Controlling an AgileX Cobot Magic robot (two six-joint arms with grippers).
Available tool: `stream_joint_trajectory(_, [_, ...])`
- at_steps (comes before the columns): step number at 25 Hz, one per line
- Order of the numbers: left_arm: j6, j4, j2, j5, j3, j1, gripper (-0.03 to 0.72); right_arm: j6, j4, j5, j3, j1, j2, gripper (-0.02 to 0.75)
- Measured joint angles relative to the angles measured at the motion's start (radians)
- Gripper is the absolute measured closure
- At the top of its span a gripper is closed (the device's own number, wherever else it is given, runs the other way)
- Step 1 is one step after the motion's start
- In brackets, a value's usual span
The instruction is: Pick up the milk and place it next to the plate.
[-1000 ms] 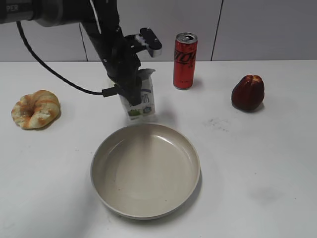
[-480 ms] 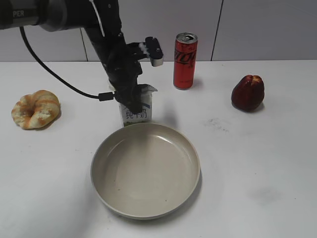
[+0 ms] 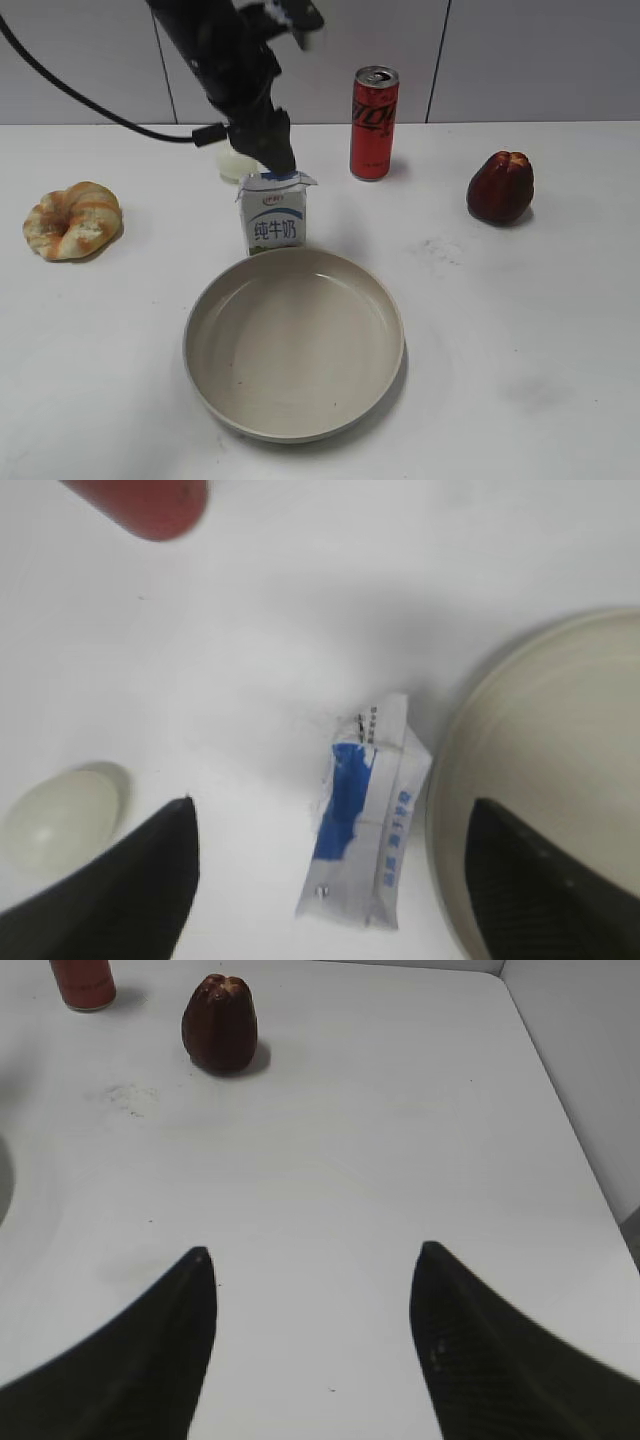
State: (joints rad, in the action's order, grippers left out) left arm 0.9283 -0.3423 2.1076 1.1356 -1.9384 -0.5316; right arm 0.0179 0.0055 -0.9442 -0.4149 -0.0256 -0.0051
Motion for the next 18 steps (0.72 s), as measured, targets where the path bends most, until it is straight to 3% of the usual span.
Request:
stream_joint_trajectory(5, [-0.177, 0.006, -0.196, 0.029, -0.001, 0.017, 0.050, 0.000, 0.000, 0.000, 0.000, 0.000, 0.000, 0.272])
stream_joint_trajectory(10, [-0.462, 0.074, -0.351, 0.069, 0.011, 0.123, 0.077, 0.000, 0.000, 0.000, 0.000, 0.000, 0.000, 0.272])
stream_joint_trajectory(14, [-0.597, 0.098, -0.465, 0.075, 0.162, 0.264, 0.091, 0.000, 0.001, 0.000, 0.000, 0.000, 0.000, 0.272])
stream_joint_trajectory(18, [-0.671, 0.103, -0.603, 0.077, 0.421, 0.391, 0.094, 0.000, 0.001, 0.000, 0.000, 0.000, 0.000, 0.272])
